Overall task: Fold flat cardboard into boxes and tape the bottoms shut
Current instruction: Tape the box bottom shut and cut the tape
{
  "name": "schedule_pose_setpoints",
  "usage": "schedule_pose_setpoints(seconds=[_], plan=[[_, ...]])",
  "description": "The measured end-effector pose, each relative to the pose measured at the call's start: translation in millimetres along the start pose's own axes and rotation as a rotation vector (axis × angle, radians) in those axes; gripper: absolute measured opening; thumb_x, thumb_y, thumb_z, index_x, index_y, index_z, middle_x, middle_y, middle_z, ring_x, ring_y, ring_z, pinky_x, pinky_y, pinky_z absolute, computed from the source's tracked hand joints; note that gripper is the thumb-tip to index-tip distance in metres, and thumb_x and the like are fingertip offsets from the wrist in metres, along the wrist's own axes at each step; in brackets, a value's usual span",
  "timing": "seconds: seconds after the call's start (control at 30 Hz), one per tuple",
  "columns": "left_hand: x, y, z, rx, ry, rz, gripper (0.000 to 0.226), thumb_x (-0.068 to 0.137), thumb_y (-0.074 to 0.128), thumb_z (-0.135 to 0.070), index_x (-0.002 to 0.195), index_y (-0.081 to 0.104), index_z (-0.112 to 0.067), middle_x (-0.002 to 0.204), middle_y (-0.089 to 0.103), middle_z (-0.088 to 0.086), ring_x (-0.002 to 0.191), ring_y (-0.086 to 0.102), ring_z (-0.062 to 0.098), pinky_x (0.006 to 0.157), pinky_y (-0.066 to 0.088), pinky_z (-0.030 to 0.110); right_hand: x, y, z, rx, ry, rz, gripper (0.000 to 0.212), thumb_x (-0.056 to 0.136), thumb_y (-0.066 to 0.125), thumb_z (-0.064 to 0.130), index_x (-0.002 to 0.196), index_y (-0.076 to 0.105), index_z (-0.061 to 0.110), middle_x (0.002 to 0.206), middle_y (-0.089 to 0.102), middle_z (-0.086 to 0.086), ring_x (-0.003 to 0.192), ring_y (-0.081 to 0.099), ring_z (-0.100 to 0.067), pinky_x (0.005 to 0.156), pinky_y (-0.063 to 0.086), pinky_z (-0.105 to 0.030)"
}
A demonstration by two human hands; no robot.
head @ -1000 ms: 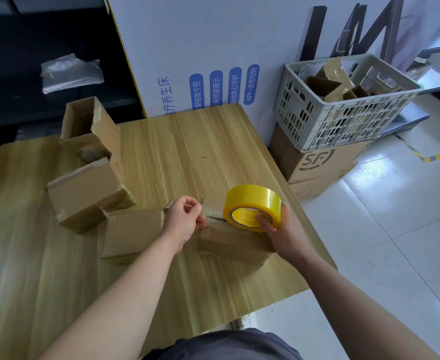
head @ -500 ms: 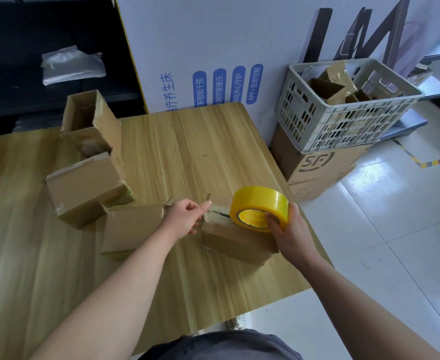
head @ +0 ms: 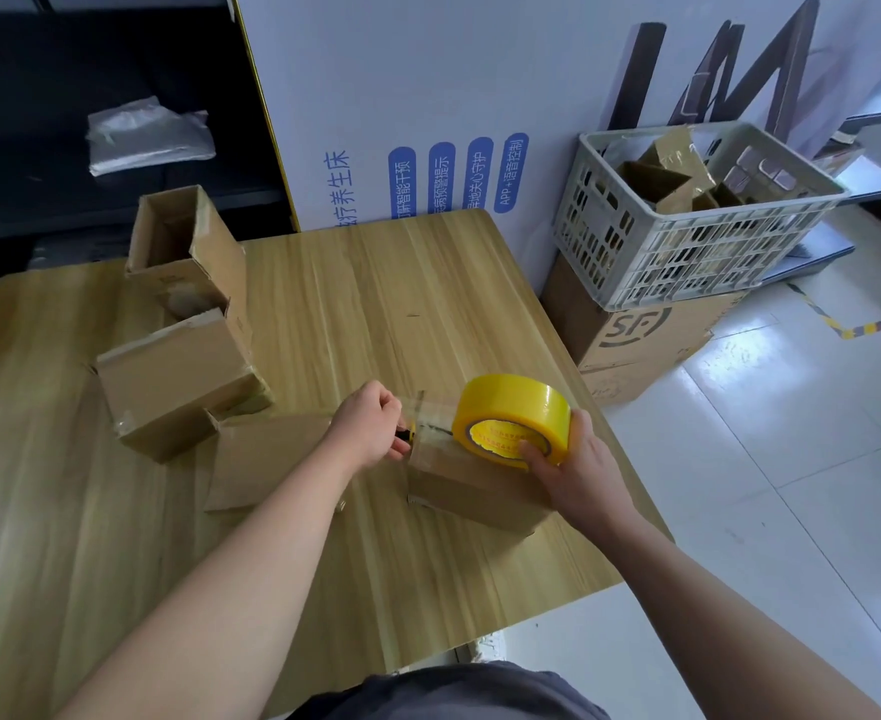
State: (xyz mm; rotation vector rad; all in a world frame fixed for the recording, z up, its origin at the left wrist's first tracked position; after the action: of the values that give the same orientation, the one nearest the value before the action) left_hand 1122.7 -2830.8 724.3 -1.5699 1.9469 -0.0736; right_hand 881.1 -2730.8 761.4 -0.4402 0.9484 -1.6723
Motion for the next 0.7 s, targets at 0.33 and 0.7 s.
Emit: schedule_pose_setpoints(seconds=[0.33, 0.7], plan=[[19.6, 12.3, 24.2, 0.034, -0.024, 0.077, 0.017, 0.099, 0.042, -0.017, 0.085, 0.049, -0.011, 0.078, 0.06, 0.01, 0.067, 0.07, 0.03, 0.074, 0.058, 0.052, 2.6, 3.8, 5.7, -0.064, -0.009, 0.045, 0.044, 0.09, 0.058, 0.048, 0.107, 0.034, 0.015, 0.095, 0.055, -0.004, 0.085, 0.056, -0.025, 0.071, 0.045, -0.039], [11.8, 37.8, 26.9, 0.283, 0.068, 0.114, 0.014, 0.102, 0.028, -0.017, 0.104, 0.041, -0.012, 0.101, 0.052, 0.007, 0.086, 0.048, 0.023, 0.072, 0.035, 0.032, 3.2, 5.7, 6.0, -0.068, 0.004, 0.07, 0.043, 0.091, 0.058, 0.047, 0.109, 0.035, 0.015, 0.093, 0.056, -0.005, 0.083, 0.055, -0.024, 0.069, 0.043, -0.036]])
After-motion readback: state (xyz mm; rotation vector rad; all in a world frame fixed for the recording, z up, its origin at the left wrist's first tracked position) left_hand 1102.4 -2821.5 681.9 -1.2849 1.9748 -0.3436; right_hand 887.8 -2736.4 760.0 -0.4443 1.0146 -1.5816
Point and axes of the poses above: each hand's wrist, its own x-axis towards the middle knuckle, its own y-axis out of the palm, z = x × y, the point moved 10 cm from there along x, towards the middle knuckle
